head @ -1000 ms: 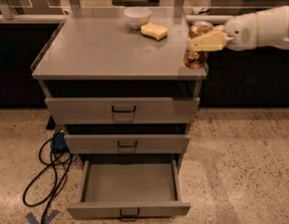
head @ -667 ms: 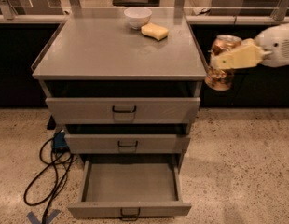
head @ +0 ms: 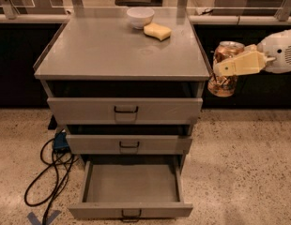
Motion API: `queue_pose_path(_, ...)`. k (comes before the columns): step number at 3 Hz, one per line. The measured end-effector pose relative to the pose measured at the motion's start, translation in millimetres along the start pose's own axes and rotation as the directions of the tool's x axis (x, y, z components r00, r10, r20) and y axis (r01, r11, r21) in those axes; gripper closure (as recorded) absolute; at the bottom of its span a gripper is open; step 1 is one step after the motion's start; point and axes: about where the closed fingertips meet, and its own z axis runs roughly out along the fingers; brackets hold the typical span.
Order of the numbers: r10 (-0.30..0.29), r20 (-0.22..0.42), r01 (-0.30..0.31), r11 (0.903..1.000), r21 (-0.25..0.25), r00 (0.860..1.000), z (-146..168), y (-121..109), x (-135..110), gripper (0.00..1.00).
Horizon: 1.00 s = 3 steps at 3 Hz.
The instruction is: Place orange can into bottom drawer
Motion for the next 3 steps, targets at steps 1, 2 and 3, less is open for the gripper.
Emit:
queue_pose_path(1, -0.083, 0.03, 0.081, 0.9947, 0.063, 0.996, -5.8, 26.6, -11.7, 1.0)
queue_pose_path(2, -0.294, 0.054, 0.277, 0.9385, 0.206, 0.954, -10.5, 100.4, -43.6, 1.0)
queue_pose_path(3, -0.365, 0.029, 0.345, 0.9009, 0.263, 0.931, -2.5, 121.9, -44.6, 1.0)
